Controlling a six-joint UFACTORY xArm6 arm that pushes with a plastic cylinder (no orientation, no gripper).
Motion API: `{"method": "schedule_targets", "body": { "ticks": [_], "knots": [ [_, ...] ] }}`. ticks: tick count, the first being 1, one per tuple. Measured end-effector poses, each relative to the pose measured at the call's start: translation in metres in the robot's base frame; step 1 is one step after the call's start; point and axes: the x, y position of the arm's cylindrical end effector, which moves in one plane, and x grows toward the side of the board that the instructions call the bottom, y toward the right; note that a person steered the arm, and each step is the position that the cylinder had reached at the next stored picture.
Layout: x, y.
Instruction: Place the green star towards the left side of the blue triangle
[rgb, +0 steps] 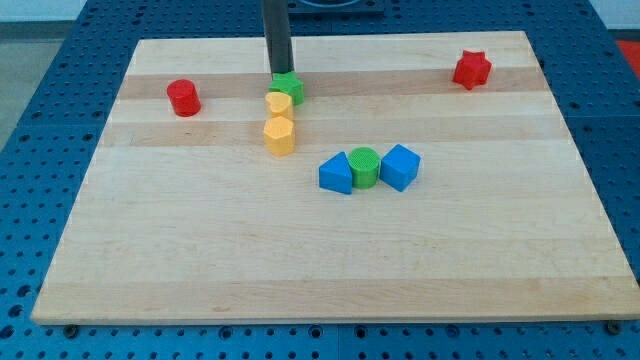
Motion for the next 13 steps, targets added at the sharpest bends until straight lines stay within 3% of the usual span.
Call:
{"method": "schedule_targets", "body": {
  "ticks": [3, 5, 7, 8, 9, 10, 11, 13],
  "knots": [
    [-0.001, 0.053],
    [0.028, -0.076],
    [0.027, -0.079],
    [0.007, -0.056],
    [0.014, -0.012],
    [0.049, -0.016],
    [0.055, -0.085],
    [0.047, -0.100]
  ]
}}
